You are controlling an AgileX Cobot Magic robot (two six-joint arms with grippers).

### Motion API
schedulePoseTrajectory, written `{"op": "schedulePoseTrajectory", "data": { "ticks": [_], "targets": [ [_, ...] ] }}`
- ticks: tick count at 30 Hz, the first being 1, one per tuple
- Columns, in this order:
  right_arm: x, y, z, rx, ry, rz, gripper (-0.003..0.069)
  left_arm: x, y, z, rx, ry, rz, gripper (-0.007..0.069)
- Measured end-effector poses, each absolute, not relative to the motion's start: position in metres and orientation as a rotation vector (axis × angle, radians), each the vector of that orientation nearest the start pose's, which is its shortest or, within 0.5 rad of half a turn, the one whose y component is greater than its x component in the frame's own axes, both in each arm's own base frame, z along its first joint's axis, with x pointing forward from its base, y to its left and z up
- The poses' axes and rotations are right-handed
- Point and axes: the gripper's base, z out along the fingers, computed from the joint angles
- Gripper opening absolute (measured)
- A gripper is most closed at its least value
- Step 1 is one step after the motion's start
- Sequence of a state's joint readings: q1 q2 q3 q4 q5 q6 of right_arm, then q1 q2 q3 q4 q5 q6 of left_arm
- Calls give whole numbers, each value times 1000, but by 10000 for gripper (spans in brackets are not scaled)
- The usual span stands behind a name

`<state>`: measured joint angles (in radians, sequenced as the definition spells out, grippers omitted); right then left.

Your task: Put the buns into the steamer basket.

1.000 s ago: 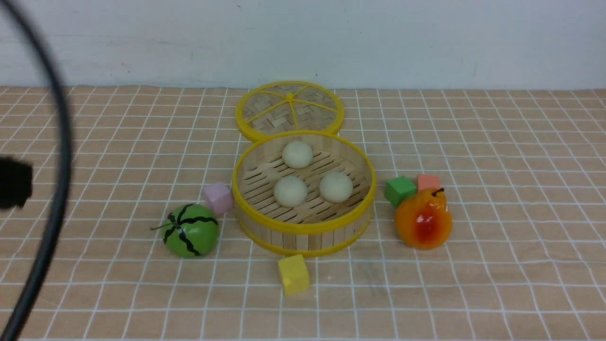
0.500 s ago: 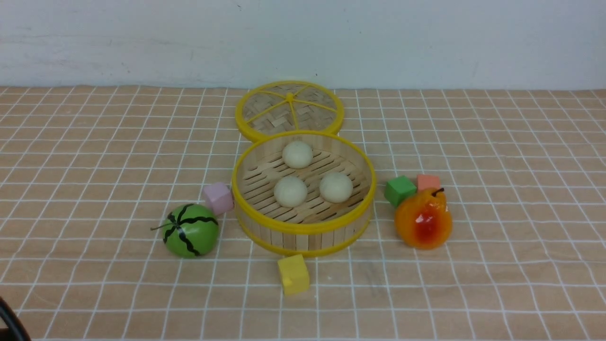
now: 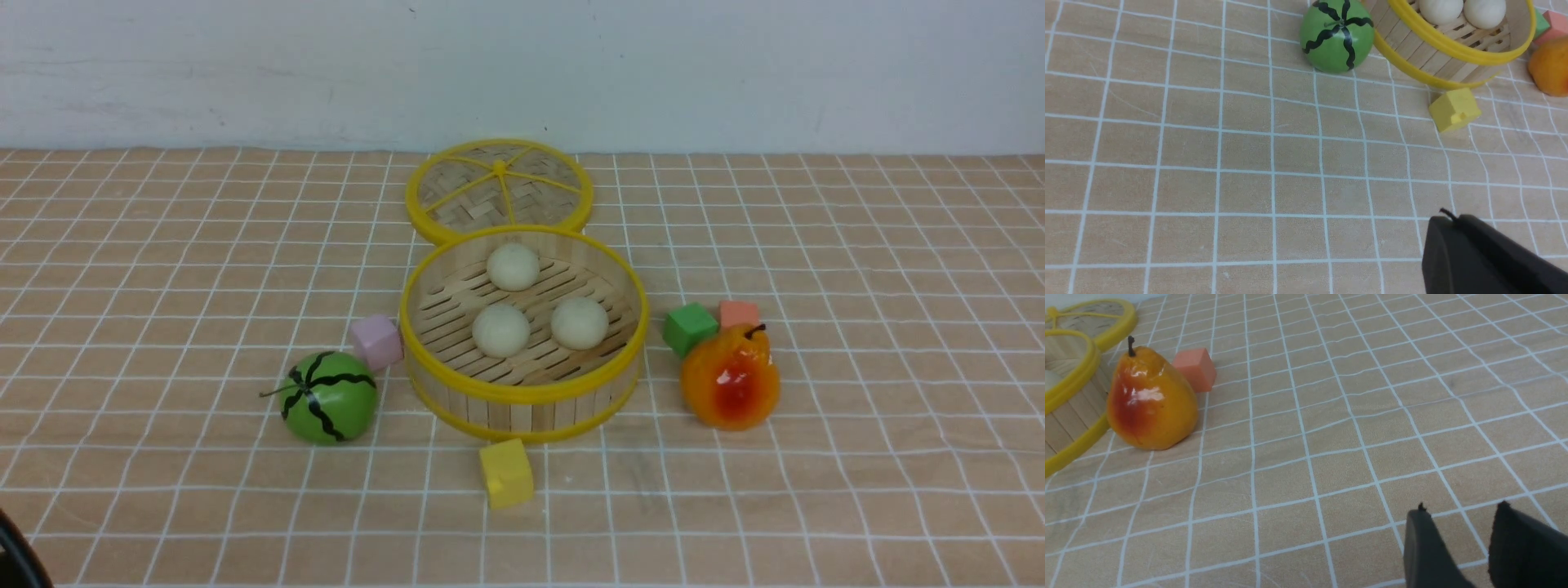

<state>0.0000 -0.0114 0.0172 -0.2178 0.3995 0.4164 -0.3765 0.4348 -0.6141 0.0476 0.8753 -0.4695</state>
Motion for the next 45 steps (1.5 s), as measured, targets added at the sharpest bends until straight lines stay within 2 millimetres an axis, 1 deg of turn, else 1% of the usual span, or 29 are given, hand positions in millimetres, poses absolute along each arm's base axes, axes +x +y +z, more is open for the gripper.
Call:
{"op": "schedulePoseTrajectory", "data": {
  "ticks": [3,6,9,10,11,12,13,16,17,18,19,20,23,24,25,27,29,32,45],
  "targets": [
    [52,-8,173,259,1862,69,241,68,-21,313,-82,2192,-391,-13],
    [52,-8,173,259,1862,69,241,72,-21,315,-67,2126,-377,-13],
    [52,-8,173,259,1862,69,241,75,-20,315,-26,1971,-368,-13],
    [52,-8,173,259,1862,69,241,74,-19,316,-27,1966,-366,-13],
    [52,-8,173,259,1862,69,241,70,-17,312,-25,1886,-369,-13],
    [52,-8,173,259,1862,69,241,70,-16,311,-23,1877,-365,-13],
    [52,-8,173,259,1862,69,241,66,-13,302,-32,1820,-351,-11],
    [52,-8,173,259,1862,69,241,59,-7,285,-74,1763,-307,-9],
    [52,-8,173,259,1862,69,241,58,-6,276,-87,1762,-292,-7],
    [52,-8,173,259,1862,69,241,57,-5,273,-95,1761,-285,-6],
    [52,-8,173,259,1862,69,241,53,-3,260,-122,1757,-264,-5],
    [52,-8,173,259,1862,69,241,53,-3,256,-124,1763,-259,-5],
    [52,-8,173,259,1862,69,241,49,0,216,-166,1785,-220,-2],
    [52,-8,173,259,1862,69,241,49,1,207,-174,1799,-211,-2],
    [52,-8,173,259,1862,69,241,50,1,193,-187,1834,-203,-1],
    [52,-8,173,259,1862,69,241,51,1,175,-209,1887,-203,0],
    [52,-8,173,259,1862,69,241,52,1,169,-214,1898,-204,1],
    [52,-8,173,259,1862,69,241,53,-1,172,-203,1845,-221,3],
    [52,-8,173,259,1862,69,241,54,-1,173,-205,1839,-224,11]
  ]
}}
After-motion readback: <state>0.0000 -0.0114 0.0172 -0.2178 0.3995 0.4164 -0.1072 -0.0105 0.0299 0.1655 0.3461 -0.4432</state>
